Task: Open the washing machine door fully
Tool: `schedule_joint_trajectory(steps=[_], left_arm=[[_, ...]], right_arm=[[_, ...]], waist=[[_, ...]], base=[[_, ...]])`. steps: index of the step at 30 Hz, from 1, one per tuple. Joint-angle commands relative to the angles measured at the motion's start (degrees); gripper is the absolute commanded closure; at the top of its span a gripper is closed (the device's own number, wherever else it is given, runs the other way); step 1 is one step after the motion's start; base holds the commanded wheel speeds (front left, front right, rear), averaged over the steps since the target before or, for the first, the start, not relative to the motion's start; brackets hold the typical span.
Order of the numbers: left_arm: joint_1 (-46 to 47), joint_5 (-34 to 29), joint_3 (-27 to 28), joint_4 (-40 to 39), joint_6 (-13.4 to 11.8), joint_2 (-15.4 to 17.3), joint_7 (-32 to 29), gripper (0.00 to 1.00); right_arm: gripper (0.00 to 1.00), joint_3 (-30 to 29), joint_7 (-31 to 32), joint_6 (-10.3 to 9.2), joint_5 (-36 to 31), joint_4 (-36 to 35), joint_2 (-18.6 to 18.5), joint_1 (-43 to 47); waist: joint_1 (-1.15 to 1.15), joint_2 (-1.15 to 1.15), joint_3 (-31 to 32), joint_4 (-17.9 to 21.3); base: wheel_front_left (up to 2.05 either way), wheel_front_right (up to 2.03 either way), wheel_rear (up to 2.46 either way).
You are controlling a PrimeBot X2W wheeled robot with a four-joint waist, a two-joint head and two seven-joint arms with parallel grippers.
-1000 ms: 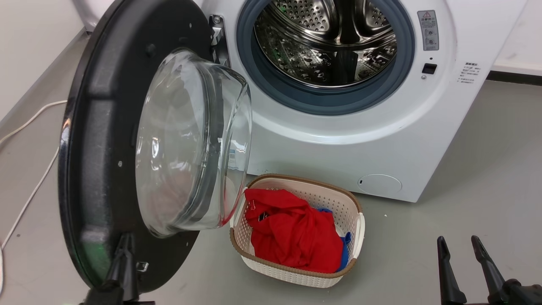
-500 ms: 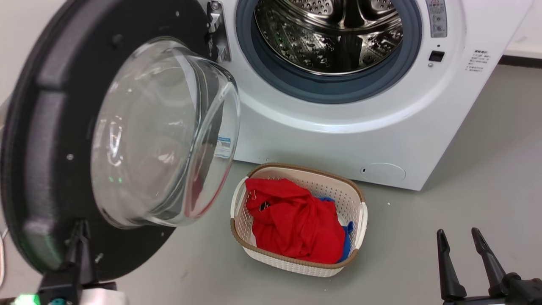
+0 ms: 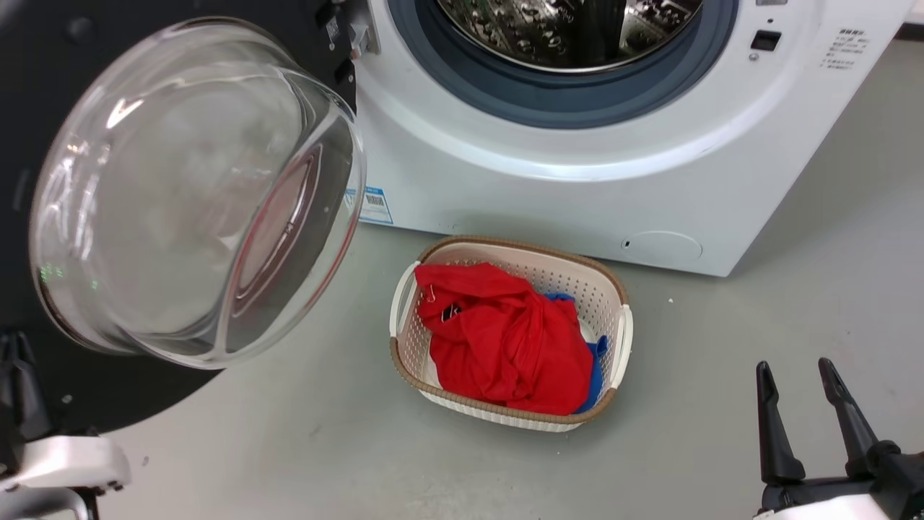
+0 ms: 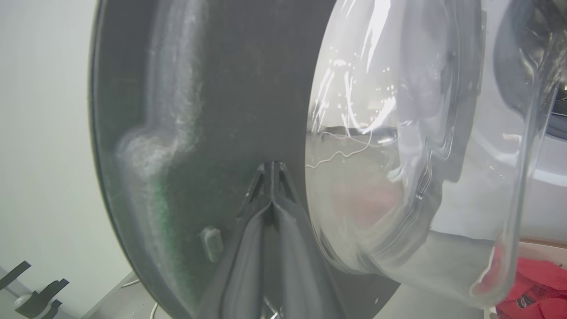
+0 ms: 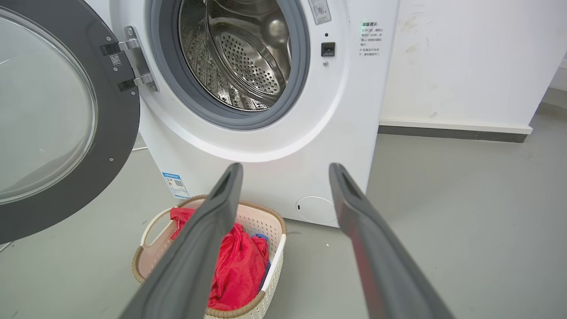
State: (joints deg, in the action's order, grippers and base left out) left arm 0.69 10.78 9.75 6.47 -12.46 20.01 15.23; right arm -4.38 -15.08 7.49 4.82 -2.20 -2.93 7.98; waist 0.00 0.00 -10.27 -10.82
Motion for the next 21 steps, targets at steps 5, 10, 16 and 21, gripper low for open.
schedule_joint_trajectory(steps=[5, 10, 16, 21], left_arm=[[3.3, 0.5, 3.2, 2.5, 0.9, 1.6, -0.1, 1.00], [5.7, 1.4, 6.9, 5.7, 2.2, 3.0, -0.2, 1.00], [8.5, 2.1, 10.5, 9.9, 4.5, 4.5, -0.1, 1.00], [11.0, 1.8, 12.3, 13.0, 6.3, 5.2, -0.1, 1.00]], right_arm=[[0.00, -0.2, -0.1, 0.01, -0.9, -0.6, 0.1, -1.9], [0.00, -0.2, -0.1, 0.01, -1.5, -0.7, 0.1, -3.2], [0.00, -0.3, -0.1, 0.01, -2.0, -0.8, 0.1, -4.3], [0.00, -0.3, -0.1, 0.00, -2.4, -0.8, 0.1, -4.9]], waist=[[0.00, 0.00, -2.6, -0.2], [0.00, 0.00, -4.4, 0.1], [0.00, 0.00, -6.0, 0.3], [0.00, 0.00, -6.8, 0.5]], base=[[0.00, 0.00, 0.00], [0.00, 0.00, 0.00], [0.00, 0.00, 0.00], [0.00, 0.00, 0.00]])
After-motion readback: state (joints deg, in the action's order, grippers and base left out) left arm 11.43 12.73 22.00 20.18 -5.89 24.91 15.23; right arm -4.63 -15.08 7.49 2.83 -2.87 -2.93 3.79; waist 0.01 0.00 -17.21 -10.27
